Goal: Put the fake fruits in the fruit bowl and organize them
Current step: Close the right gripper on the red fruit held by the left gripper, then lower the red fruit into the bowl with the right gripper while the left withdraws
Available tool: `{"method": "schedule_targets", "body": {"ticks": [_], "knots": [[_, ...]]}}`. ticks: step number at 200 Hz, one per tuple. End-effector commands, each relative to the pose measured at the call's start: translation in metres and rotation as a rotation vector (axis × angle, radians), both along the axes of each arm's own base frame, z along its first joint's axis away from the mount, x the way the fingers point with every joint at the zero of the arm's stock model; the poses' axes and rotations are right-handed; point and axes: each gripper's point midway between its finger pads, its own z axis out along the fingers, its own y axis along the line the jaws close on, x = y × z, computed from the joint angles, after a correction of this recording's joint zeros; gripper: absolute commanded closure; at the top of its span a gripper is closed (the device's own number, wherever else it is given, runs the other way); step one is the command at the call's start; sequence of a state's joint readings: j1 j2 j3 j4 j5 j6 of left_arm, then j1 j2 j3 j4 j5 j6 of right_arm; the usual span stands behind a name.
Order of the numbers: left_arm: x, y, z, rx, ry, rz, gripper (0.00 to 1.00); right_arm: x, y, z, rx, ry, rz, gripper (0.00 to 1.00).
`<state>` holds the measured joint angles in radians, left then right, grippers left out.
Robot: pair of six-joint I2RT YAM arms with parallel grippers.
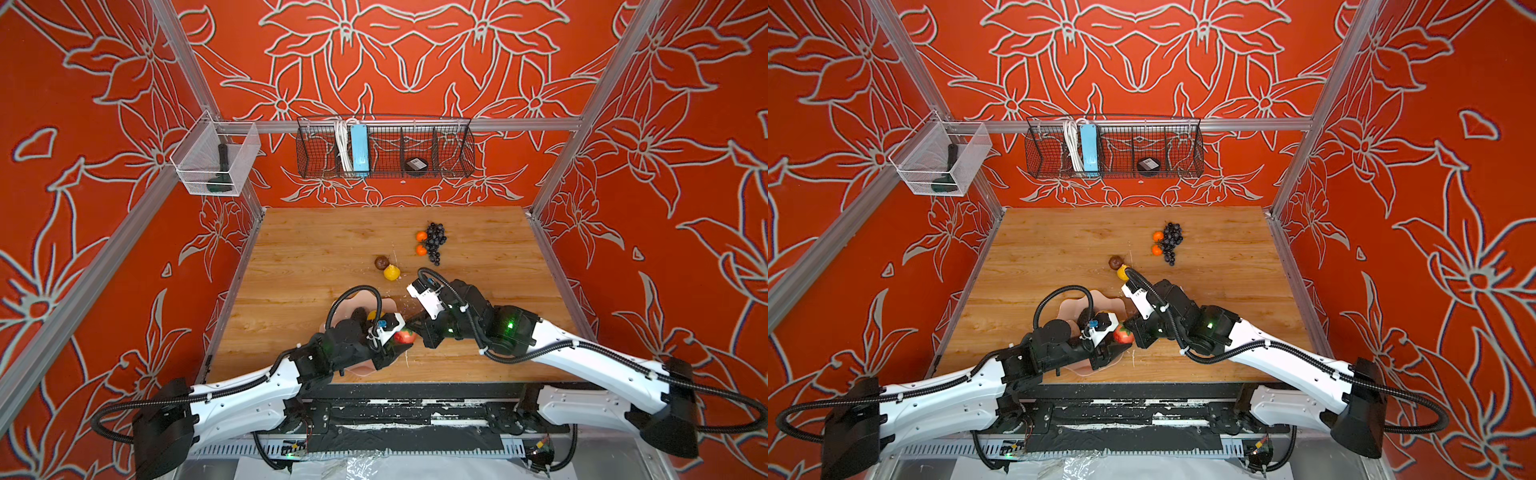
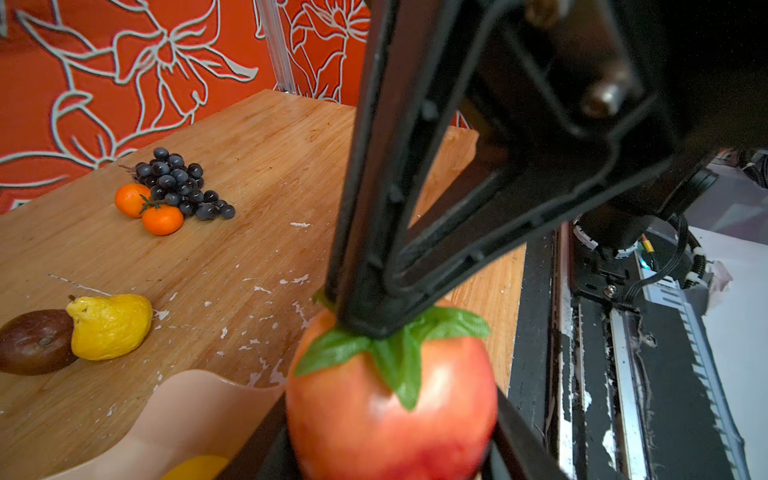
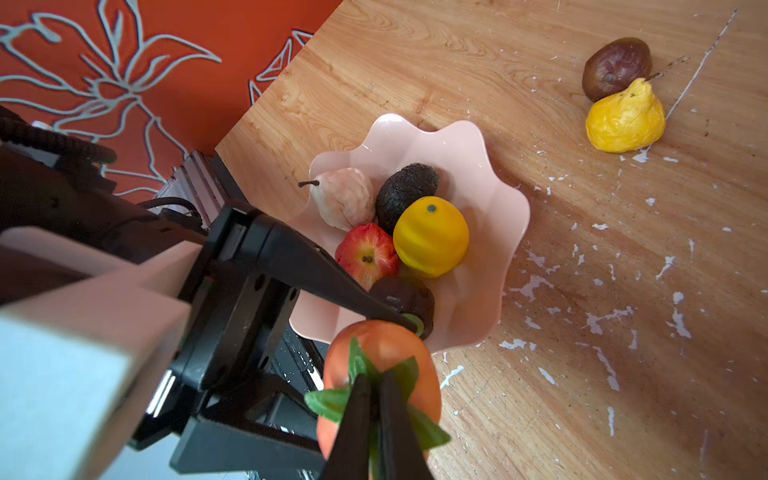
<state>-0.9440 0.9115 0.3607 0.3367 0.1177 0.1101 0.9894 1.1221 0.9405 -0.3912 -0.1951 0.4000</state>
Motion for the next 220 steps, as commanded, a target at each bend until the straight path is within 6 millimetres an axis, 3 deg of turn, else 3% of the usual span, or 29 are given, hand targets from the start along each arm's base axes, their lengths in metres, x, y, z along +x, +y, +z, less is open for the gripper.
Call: {"method": "schedule_targets", "body": {"ticks": [1, 30, 50, 77, 132, 181, 220], "knots": [[0.006, 0.005, 0.005, 0.010, -0.005, 0.052, 0.27, 0.003, 0.001, 0.014, 0.025, -0.029, -0.003, 0.95], [0.014, 0.017, 0.013, 0.004, -0.005, 0.133, 0.14, 0.010, -0.003, 0.026, 0.011, -0.067, -0.009, 0.95], [0.022, 0.036, 0.026, -0.044, -0.043, 0.238, 0.02, 0.021, -0.008, 0.035, 0.005, -0.085, -0.025, 0.95], [0.031, 0.071, 0.044, -0.117, -0.115, 0.402, 0.02, 0.038, -0.011, 0.043, 0.012, -0.086, -0.040, 0.95], [0.044, 0.166, 0.066, -0.259, -0.208, 0.841, 0.02, 0.061, 0.004, 0.038, 0.012, -0.058, -0.034, 0.96], [0.039, 0.202, 0.070, -0.334, -0.223, 0.976, 0.02, 0.074, 0.026, 0.031, 0.002, -0.024, 0.005, 0.96], [0.037, 0.208, 0.071, -0.352, -0.221, 0.994, 0.02, 0.086, 0.053, 0.018, -0.002, 0.015, 0.060, 0.95]]}}
